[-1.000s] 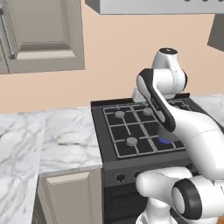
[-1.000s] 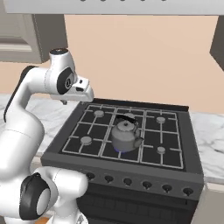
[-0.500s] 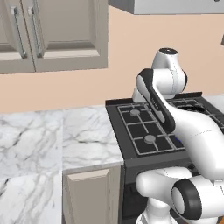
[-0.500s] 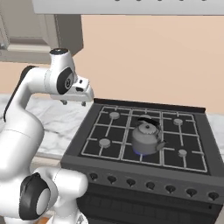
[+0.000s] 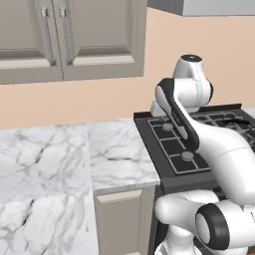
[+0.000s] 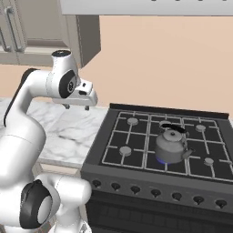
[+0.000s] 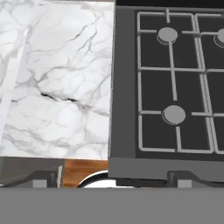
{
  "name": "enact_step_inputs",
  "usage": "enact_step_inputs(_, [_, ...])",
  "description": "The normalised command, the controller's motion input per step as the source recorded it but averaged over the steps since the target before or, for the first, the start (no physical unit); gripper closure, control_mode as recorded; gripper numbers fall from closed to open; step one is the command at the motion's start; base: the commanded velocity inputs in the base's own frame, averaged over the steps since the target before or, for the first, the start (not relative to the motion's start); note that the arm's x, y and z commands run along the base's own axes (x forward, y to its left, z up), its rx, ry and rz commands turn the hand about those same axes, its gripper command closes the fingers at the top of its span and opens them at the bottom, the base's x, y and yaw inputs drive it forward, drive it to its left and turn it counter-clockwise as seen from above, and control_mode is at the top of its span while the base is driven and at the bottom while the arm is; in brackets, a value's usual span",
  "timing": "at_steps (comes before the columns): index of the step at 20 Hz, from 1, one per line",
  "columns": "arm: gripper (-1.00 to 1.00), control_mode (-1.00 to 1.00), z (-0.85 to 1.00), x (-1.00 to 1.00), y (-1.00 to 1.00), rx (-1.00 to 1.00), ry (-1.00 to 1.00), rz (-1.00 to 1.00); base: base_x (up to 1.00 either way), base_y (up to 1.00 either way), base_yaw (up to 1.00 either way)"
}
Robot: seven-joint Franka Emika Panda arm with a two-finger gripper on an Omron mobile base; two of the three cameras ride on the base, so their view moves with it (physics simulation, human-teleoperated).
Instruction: The kettle is done boiling. Turn off the stove, then wait for 300 timesteps before moving the kettle to the dining table.
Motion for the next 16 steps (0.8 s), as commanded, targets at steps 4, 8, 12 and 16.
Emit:
enact_step_inputs(4, [-1.00, -1.00, 0.00, 0.00, 0.00, 0.00, 0.00, 0.00, 0.00, 0.12, 0.00])
enact_step_inputs(8, [-1.00, -1.00, 0.00, -0.11, -0.11, 0.02, -0.02, 0.00, 0.00, 0.00, 0.00])
enact_step_inputs(12, [-1.00, -1.00, 0.00, -0.27, -0.44, 0.09, -0.10, -0.02, 0.00, 0.00, 0.00])
enact_step_inputs(16, [-1.00, -1.00, 0.05, -0.24, -0.50, 0.10, -0.09, -0.04, 0.00, 0.00, 0.00])
